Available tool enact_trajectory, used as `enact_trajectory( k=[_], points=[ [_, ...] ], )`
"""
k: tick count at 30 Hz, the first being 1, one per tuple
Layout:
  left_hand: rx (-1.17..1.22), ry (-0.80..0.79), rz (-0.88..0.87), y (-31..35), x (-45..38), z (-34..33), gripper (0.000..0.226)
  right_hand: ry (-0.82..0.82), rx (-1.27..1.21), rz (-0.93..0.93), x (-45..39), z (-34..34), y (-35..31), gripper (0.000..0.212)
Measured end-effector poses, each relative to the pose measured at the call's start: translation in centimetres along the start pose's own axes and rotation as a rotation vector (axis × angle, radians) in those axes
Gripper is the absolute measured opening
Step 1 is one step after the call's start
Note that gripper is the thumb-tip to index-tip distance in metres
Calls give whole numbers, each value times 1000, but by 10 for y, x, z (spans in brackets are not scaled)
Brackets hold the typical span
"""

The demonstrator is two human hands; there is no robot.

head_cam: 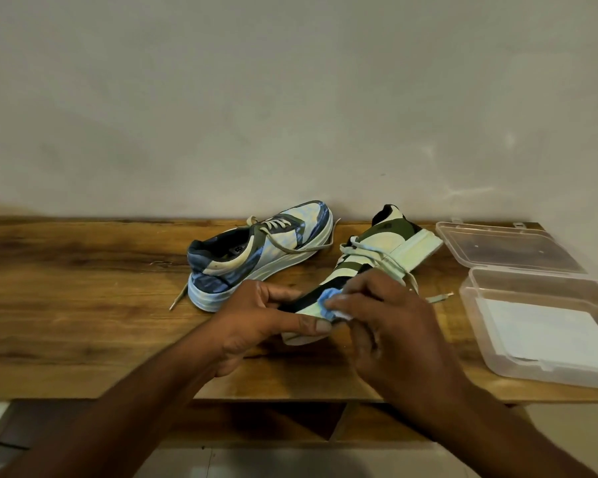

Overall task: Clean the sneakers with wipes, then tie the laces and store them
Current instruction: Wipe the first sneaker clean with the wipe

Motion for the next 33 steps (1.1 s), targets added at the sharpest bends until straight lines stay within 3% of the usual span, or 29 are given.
enact_trajectory(
  k=[4, 9, 11, 13, 17, 20, 27, 33],
  points=[
    [-3, 5, 3, 0, 2, -2, 61, -8, 69, 82, 0, -4, -6, 49],
    [-4, 28, -6, -1, 3, -3, 61, 121, 62, -208, -18, 2, 56, 40],
    [0, 33, -23, -1, 5, -4, 66, 146, 78, -234, -18, 3, 57, 39],
    [2, 43, -44, -1, 6, -6, 66, 133, 19, -183, -14, 2, 39, 41],
    [-4, 44, -105, -2, 8, -9, 42, 43, -20, 28, -3, -4, -18, 47],
    [-8, 17, -116, -1, 9, -9, 41, 32, -17, 88, -4, -5, -21, 47],
    [-22, 38, -83, -1, 4, -8, 65, 164, -4, -291, -21, 3, 55, 42],
    [-42, 62, -108, -1, 4, -9, 54, 59, -126, -71, -6, -3, -13, 39]
  ],
)
Point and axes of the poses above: each hand's wrist, its own x-axis away from the middle knuckle, its own z-axis out of the back of the hand, y = z × x, the point moved 4 cm from there along -x, towards the middle knuckle, and after that the axes turned 15 degrees about x, right-handed, at the moved point
